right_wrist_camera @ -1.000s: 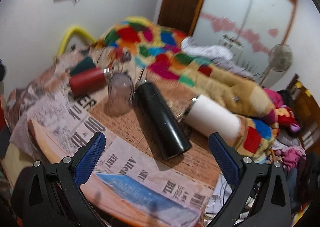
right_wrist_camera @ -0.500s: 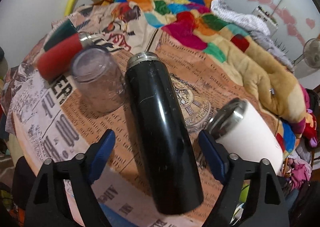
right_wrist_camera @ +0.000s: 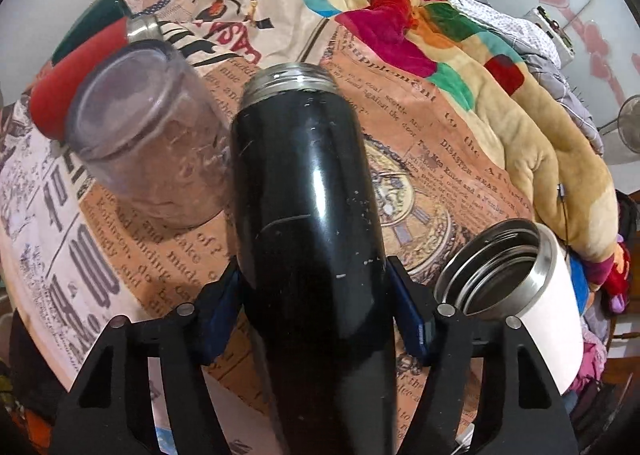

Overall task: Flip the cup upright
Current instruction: 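Lift the black thermos with the right gripper toward the left gripper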

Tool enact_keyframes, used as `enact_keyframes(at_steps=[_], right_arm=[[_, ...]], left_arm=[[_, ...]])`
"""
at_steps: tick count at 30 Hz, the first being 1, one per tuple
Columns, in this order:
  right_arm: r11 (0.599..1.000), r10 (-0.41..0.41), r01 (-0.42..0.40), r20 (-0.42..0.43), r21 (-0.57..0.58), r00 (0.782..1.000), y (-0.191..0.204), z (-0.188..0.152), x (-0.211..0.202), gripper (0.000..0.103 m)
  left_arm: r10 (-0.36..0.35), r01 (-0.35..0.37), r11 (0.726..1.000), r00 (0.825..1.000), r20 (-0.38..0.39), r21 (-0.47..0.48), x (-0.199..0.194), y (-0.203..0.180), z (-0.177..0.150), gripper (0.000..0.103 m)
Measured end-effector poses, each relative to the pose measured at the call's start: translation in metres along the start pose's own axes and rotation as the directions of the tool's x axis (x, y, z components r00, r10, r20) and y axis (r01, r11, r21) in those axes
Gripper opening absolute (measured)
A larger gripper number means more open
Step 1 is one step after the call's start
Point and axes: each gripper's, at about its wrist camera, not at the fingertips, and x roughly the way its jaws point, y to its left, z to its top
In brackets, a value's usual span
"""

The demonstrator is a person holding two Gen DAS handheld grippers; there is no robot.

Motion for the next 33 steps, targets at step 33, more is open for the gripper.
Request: enact_keyframes(at_steps=[33], right_arm=[[0.998, 0.037, -0.023, 0.272, -0.054, 0.962, 0.051, -0.051, -0.137, 0.062]], left_arm=[[-0.01, 0.009, 1.0, 0.995, 0.102, 0.005, -0.071, -0.005, 0.008, 0.103]])
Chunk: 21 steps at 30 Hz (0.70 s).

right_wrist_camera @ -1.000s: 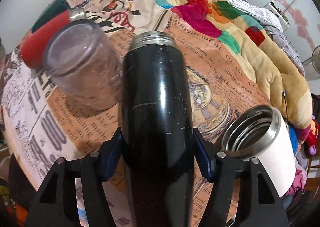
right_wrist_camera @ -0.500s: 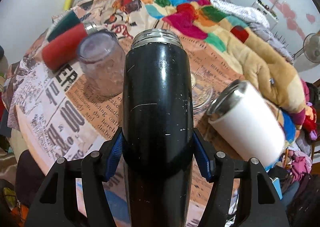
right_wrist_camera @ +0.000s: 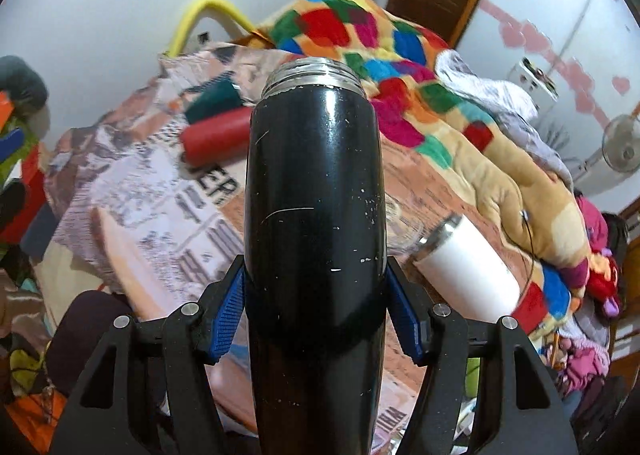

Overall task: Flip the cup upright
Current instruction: 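Lift the black thermos with the right gripper toward the left gripper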

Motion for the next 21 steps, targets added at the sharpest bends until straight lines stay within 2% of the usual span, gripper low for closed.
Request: enact_keyframes(at_steps=[5, 10, 21], right_arm=[[0.996, 0.064, -0.064, 0.004, -0.062, 0.998, 0.033, 0.0, 0.011, 0.062], [0.988, 0.119, -0.122, -0.038, -0.093, 0.992, 0.058, -0.004, 0.044, 0.062], [0.981, 0.136, -0.156, -0.166, -0.112, 0.977, 0.083, -0.016, 0.116, 0.062]], left_arm=[[0.008, -0.008, 1.0, 1.0, 0.0, 0.012, -0.004, -0.002, -0.003, 0.103], [0.014, -0.014, 1.0, 1.0, -0.012, 0.016, -0.002, 0.002, -0.005, 0.103], [0.027, -0.026, 1.0, 0.997, -0.075, 0.015, 0.02, 0.01, -0.018, 0.103]])
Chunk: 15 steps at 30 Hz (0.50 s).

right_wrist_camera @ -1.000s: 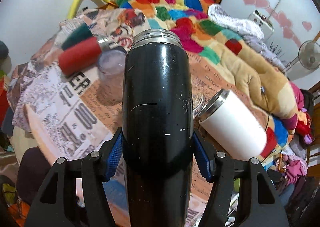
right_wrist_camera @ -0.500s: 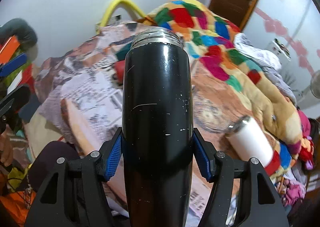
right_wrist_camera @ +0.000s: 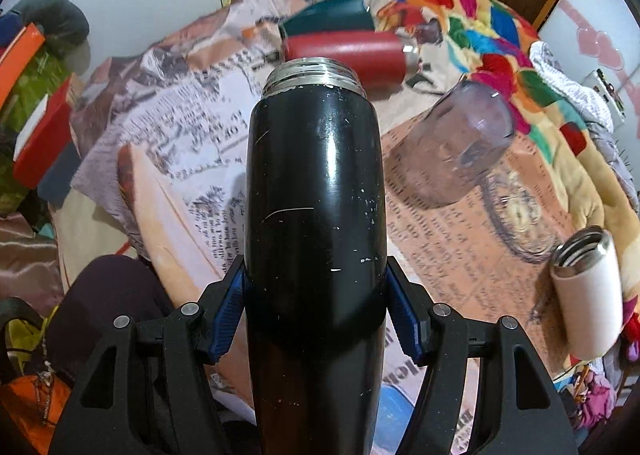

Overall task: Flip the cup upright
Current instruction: 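Lift the black thermos with the right gripper toward the left gripper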

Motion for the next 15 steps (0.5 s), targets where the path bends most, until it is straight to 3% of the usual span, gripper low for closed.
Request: enact_keyframes(at_steps=[15], right_arm=[[1.0, -0.018, 0.017, -0.042, -0.018, 0.999, 0.0, 0.001, 0.019, 0.062]], left_arm=[[0.009, -0.016, 0.998, 0.994, -0.111, -0.066, 0.03, 0.024, -0.019, 0.103]])
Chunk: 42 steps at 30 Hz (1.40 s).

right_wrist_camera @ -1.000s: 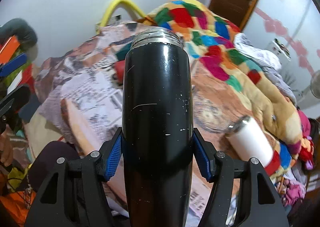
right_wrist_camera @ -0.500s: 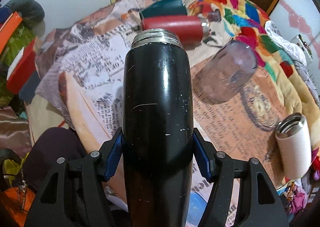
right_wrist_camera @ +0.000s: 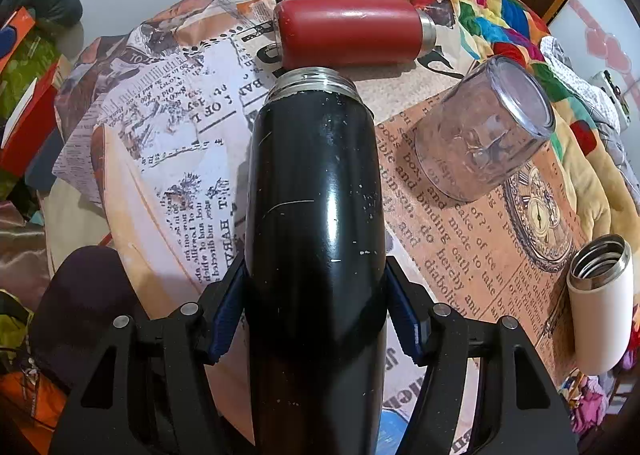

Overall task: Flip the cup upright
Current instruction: 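Lift the black thermos with the right gripper toward the left gripper, then grasp the thermos with the left gripper while the right gripper releases it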

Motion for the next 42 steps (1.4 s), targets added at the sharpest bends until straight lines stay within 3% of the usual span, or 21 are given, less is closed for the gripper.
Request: enact_keyframes(at_steps=[3, 10, 14, 18, 21, 27, 35, 42], right_arm=[[1.0, -0.016, 0.016, 0.007, 0.0, 1.0, -0.001, -0.002, -0.005, 0.062], [1.0, -0.018, 0.017, 0.066, 0.014, 0.998, -0.008, -0.028, -0.043, 0.064], [0.995, -0.041, 0.026, 0.154, 0.098, 0.987, -0.023, -0.053, -0.077, 0.071], [0.968, -0.171, 0.117, 0.24, 0.222, 0.956, -0.036, -0.081, -0.105, 0.073], [0.946, -0.21, 0.12, 0.282, 0.302, 0.936, -0.041, -0.095, -0.116, 0.076], [0.916, -0.217, 0.069, 0.342, 0.395, 0.914, -0.034, -0.115, -0.12, 0.076], [0.89, -0.192, 0.003, 0.366, 0.457, 0.911, -0.037, -0.132, -0.115, 0.076], [0.871, -0.214, 0.008, 0.365, 0.492, 0.906, -0.041, -0.145, -0.122, 0.076]], left_arm=[[-0.001, 0.0, 1.0, 0.999, -0.041, -0.021, 0.006, 0.002, 0.0, 0.103], [-0.089, 0.073, 0.992, 0.982, -0.164, -0.104, 0.029, 0.002, -0.004, 0.103], [-0.176, 0.144, 0.98, 0.952, -0.25, -0.139, 0.048, -0.014, -0.011, 0.102], [-0.25, 0.204, 0.964, 0.908, -0.337, -0.168, 0.069, -0.034, -0.019, 0.094], [-0.264, 0.21, 0.961, 0.883, -0.388, -0.177, 0.083, -0.046, -0.025, 0.09], [-0.208, 0.133, 0.972, 0.873, -0.442, -0.195, 0.099, -0.049, -0.03, 0.088], [-0.148, 0.084, 0.985, 0.858, -0.492, -0.149, 0.121, -0.06, -0.03, 0.08], [-0.116, 0.07, 0.991, 0.866, -0.487, -0.112, 0.134, -0.072, -0.023, 0.069]])
